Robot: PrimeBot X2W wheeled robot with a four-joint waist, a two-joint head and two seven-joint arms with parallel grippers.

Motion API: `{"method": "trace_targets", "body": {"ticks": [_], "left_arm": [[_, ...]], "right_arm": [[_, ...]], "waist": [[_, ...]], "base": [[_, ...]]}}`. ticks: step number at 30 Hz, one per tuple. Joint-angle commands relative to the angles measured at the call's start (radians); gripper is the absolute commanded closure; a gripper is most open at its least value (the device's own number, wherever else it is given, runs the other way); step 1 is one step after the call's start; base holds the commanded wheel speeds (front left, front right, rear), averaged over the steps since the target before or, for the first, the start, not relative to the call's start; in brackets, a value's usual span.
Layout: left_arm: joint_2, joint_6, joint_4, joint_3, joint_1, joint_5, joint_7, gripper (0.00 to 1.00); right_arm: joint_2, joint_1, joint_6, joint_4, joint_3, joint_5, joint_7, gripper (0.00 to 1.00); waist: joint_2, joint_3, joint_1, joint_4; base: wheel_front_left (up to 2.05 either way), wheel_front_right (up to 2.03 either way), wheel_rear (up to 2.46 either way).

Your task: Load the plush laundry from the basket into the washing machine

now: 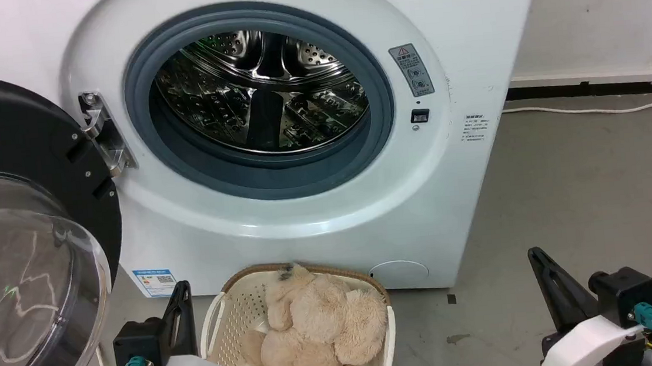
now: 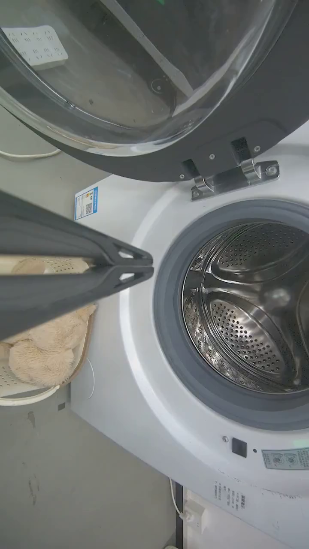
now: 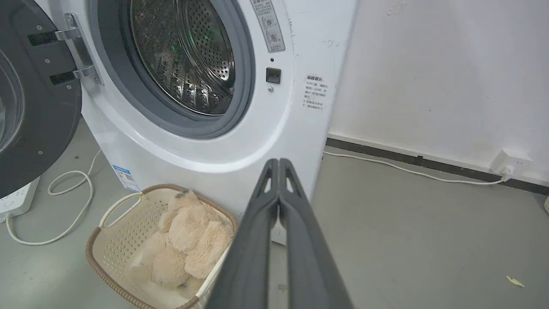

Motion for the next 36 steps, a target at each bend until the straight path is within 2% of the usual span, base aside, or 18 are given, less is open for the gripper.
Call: {"method": "trace_targets", "body": {"ticks": [1,28,29,36], "left_arm": [[0.000,-0.005,-0.005,0.001,-0.015,0.003,0.000,1.00],[0.000,-0.005,-0.005,0.001,-0.015,0.003,0.000,1.00],[0.000,0.000,0.000,0.000,0.000,0.000,0.000,0.00],[0.000,0.004,-0.001,-0.013,-0.002,-0.005,-0.008,0.00]], "right_arm": [[-0.001,-0.012,0.001,-0.005,0.000,-0.008,0.000,1.00],[-0.001,-0.012,0.001,-0.005,0.000,-0.008,0.000,1.00],[0.000,0.000,0.000,0.000,0.000,0.000,0.000,0.00],[0.000,0.003,0.000,-0.003,-0.008,0.012,-0.008,0.00]], "waist": [[0.0000,0.000,0.0000,0.000],[0.0000,0.000,0.0000,0.000],[0.0000,0.000,0.0000,0.000],[0.0000,0.001,0.0000,0.000]], "base": [[0.00,0.00,0.00],[0.00,0.00,0.00],[0.00,0.00,0.00],[0.00,0.00,0.00]]}}
